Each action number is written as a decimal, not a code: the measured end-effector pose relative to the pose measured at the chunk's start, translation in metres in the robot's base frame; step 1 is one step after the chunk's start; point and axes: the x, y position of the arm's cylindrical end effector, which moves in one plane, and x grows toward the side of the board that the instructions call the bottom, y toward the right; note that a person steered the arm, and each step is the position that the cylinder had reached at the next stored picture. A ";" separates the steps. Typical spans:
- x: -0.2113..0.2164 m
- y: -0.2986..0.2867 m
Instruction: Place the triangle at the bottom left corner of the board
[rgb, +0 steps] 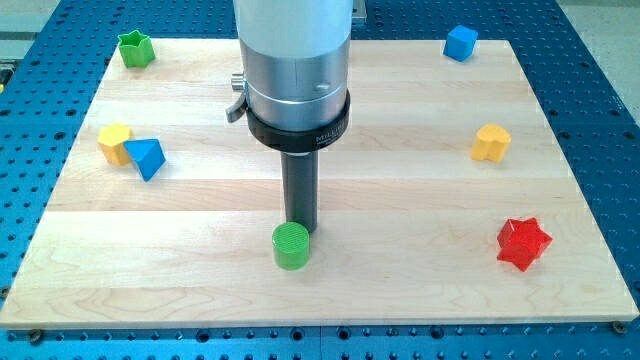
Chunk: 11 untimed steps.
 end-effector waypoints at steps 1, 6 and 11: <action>0.012 -0.050; -0.258 -0.149; -0.045 -0.152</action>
